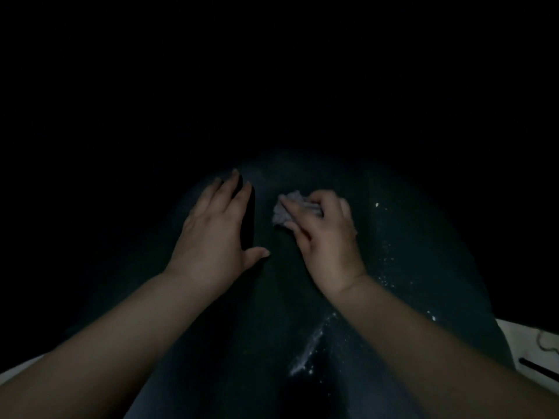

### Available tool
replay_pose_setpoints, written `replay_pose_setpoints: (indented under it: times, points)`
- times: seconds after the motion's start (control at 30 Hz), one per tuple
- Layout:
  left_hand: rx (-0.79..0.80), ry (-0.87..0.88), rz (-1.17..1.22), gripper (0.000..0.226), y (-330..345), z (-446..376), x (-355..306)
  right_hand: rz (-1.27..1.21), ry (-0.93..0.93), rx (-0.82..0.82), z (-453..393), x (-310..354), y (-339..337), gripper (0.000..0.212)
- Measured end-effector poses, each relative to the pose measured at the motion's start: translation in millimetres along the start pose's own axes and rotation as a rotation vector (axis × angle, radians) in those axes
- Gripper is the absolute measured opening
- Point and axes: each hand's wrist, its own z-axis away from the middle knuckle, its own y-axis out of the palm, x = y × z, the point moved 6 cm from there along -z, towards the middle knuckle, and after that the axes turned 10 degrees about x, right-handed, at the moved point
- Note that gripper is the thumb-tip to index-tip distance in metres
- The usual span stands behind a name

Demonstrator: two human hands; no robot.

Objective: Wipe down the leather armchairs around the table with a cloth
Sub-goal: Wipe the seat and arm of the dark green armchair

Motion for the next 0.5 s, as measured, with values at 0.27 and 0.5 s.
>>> replay_pose_setpoints:
  times: [0.27, 0.5]
  points:
    - [0.005, 0.001, -0.062, 0.115, 1, -11, -19, -0.035, 0.355, -0.238, 39, -66, -40, 0.048]
    - [0.008, 0.005, -0.108, 0.115, 15, -10, -31, 0.034, 0.148, -0.052, 7, -55, -35, 0.043]
